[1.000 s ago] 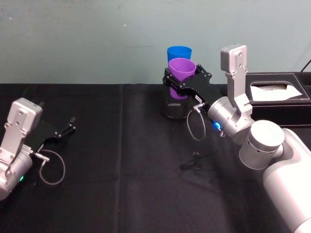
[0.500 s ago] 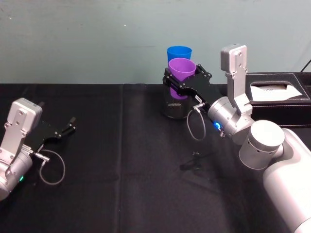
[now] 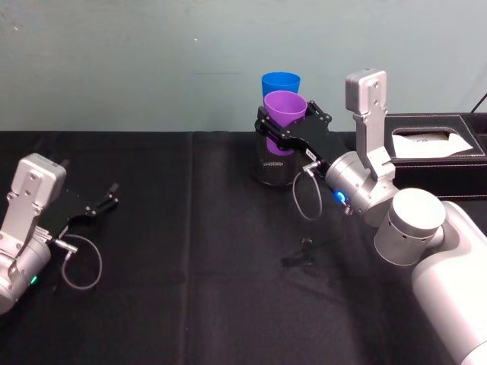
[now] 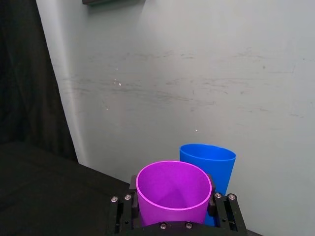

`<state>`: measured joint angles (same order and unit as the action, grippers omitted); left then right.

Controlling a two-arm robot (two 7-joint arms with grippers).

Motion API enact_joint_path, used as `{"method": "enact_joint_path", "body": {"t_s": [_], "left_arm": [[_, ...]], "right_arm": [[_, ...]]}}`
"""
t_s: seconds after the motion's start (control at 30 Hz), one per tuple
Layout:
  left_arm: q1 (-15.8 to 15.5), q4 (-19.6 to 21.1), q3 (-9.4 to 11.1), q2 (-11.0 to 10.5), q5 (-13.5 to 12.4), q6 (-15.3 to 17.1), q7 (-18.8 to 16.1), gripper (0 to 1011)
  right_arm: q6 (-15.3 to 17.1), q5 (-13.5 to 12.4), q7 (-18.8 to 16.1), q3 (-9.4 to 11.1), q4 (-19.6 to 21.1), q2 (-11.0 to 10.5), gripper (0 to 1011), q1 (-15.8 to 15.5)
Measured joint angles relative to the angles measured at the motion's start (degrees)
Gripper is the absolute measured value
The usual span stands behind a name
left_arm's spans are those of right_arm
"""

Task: Pick up one cup with a gripper and tap it against the other cup.

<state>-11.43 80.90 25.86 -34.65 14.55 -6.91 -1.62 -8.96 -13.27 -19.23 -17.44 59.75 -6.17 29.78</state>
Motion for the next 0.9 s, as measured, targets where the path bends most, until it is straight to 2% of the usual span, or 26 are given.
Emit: {"method": "enact_joint_path", "body": {"t_s": [0.73,0.9], "left_arm": [[0.00,0.00,0.00,0.00,0.00,0.00,0.00,1000],[0.00,0.00,0.00,0.00,0.00,0.00,0.00,1000]], "right_arm": [[-0.01,-0.02,-0.01,0.01,0.00,0.00,751,0.00],[-0.16,-0.70,-1.27,0.27,0.43,-0.48,751,-0.29]]}}
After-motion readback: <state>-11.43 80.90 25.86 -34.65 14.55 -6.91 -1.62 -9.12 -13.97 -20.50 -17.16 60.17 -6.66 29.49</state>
